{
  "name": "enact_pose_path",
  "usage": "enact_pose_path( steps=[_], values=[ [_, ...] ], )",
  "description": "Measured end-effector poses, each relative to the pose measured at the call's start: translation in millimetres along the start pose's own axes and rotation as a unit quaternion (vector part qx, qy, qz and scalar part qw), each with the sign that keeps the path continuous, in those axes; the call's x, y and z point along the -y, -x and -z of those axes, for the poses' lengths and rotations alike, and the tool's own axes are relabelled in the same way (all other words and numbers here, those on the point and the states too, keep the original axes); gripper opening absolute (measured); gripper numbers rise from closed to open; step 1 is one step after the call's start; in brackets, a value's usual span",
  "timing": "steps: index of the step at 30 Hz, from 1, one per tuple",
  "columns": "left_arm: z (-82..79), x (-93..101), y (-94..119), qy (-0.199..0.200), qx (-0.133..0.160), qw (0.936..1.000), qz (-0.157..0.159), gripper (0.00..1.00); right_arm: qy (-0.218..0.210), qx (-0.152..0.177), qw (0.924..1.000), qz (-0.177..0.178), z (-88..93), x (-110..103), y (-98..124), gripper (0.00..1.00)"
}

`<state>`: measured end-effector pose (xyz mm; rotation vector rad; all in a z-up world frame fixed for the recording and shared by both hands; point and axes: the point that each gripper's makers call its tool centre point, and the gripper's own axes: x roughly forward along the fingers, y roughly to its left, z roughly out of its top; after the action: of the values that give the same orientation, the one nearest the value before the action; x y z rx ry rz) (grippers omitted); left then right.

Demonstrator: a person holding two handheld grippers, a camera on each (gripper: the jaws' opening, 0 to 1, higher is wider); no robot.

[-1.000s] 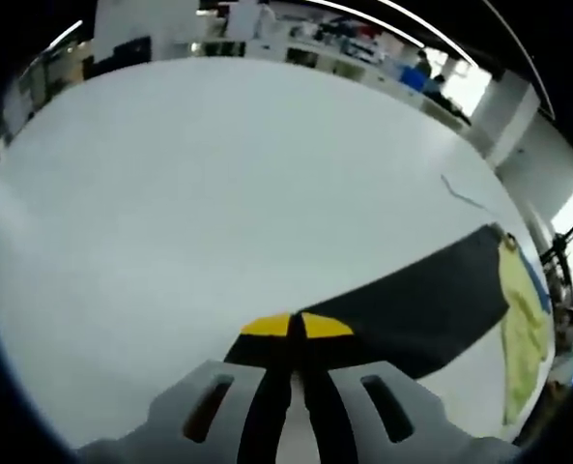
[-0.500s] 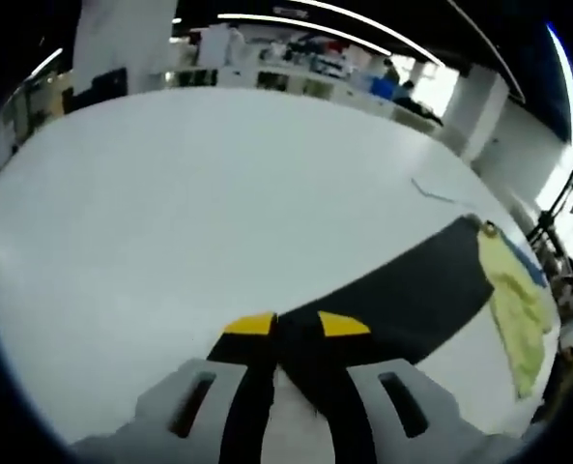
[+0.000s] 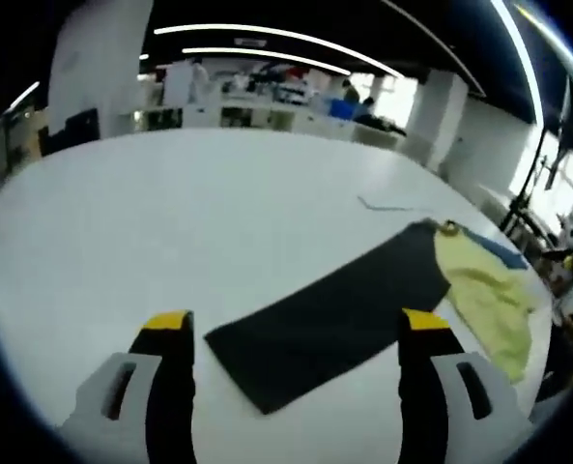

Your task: Fold the garment on the visible template until the final outline fits inside the template.

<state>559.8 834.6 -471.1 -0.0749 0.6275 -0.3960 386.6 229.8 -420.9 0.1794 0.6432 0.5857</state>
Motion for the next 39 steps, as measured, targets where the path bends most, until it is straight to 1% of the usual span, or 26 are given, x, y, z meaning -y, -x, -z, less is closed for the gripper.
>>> enact_pose_path(
  steps=[1, 2, 4, 5, 6, 7, 9, 11, 13, 18, 22, 24, 26, 27, 28, 30, 32, 33, 39],
  values=[
    [-0.5, 5.9, 1.9, -0.002, 0.002, 1.0000, 0.005, 0.90, 0.003, 0.000, 1.0000, -0.002, 0.6, -0.2, 0.4, 1.00],
    [-2.4, 15.4, 4.8, -0.006, 0.008, 0.9998, 0.016, 0.92, 0.005, -0.001, 1.0000, -0.003, 1.1, -0.1, 0.8, 1.00],
    [-1.5, 22.5, 8.6, -0.005, 0.007, 0.9998, 0.018, 0.96, 0.007, -0.002, 1.0000, -0.005, 2.6, 0.2, 1.5, 1.00],
    [-6.0, 31.8, 11.4, -0.008, 0.023, 0.9993, 0.028, 0.99, 0.007, -0.002, 1.0000, -0.006, 3.2, 0.5, 1.8, 1.00],
    [-4.4, 34.9, 13.8, -0.005, 0.019, 0.9993, 0.031, 0.98, 0.005, -0.002, 0.9999, -0.009, 3.9, 0.0, 2.0, 1.00],
    [-3.8, 37.2, 15.3, -0.004, 0.018, 0.9994, 0.030, 0.99, 0.007, -0.003, 0.9999, -0.011, 4.7, -0.4, 2.4, 1.00],
    [-2.4, 46.8, 19.3, -0.015, 0.016, 0.9991, 0.036, 0.99, 0.010, -0.003, 0.9999, -0.011, 4.8, -0.4, 2.7, 1.00],
    [-3.2, 54.2, 23.2, -0.017, 0.019, 0.9989, 0.040, 0.99, 0.013, -0.001, 0.9998, -0.014, 4.8, -1.1, 3.5, 1.00],
    [-5.0, 63.2, 28.3, -0.012, 0.026, 0.9986, 0.045, 0.99, 0.012, 0.000, 0.9998, -0.017, 4.6, -1.3, 4.2, 1.00],
    [-6.2, 97.0, 41.3, -0.008, 0.047, 0.9969, 0.062, 0.99, 0.012, 0.004, 0.9997, -0.022, 5.6, -1.0, 4.6, 1.00],
    [0.1, 124.5, 49.4, -0.003, 0.055, 0.9954, 0.079, 0.96, 0.012, 0.008, 0.9995, -0.028, 7.1, -1.3, 4.7, 0.99],
    [1.8, 135.2, 52.4, 0.003, 0.064, 0.9943, 0.085, 0.96, 0.011, 0.008, 0.9994, -0.031, 8.0, -1.3, 4.5, 0.98],
    [7.9, 145.2, 55.6, 0.007, 0.065, 0.9939, 0.088, 0.95, 0.014, 0.008, 0.9993, -0.034, 9.3, -1.2, 4.3, 0.98],
    [13.3, 160.8, 59.8, 0.007, 0.067, 0.9937, 0.090, 0.95, 0.015, 0.007, 0.9992, -0.035, 10.0, -1.2, 4.3, 0.98],
    [16.8, 167.3, 61.5, 0.008, 0.066, 0.9936, 0.092, 0.94, 0.016, 0.007, 0.9992, -0.037, 10.5, -1.1, 4.2, 0.98],
    [24.5, 175.0, 63.2, 0.014, 0.063, 0.9931, 0.098, 0.94, 0.016, 0.008, 0.9990, -0.040, 11.8, -1.2, 4.3, 0.97],
    [32.7, 181.8, 65.1, 0.012, 0.056, 0.9933, 0.100, 0.92, 0.016, 0.010, 0.9989, -0.044, 13.3, -1.4, 4.9, 0.97],
    [37.2, 188.9, 67.9, 0.012, 0.053, 0.9933, 0.102, 0.92, 0.016, 0.011, 0.9988, -0.045, 14.3, -1.1, 5.4, 0.97],
    [49.1, 209.0, 76.3, 0.030, 0.053, 0.9920, 0.111, 0.90, 0.014, 0.008, 0.9984, -0.054, 21.9, -2.4, 3.9, 0.94]
  ],
)
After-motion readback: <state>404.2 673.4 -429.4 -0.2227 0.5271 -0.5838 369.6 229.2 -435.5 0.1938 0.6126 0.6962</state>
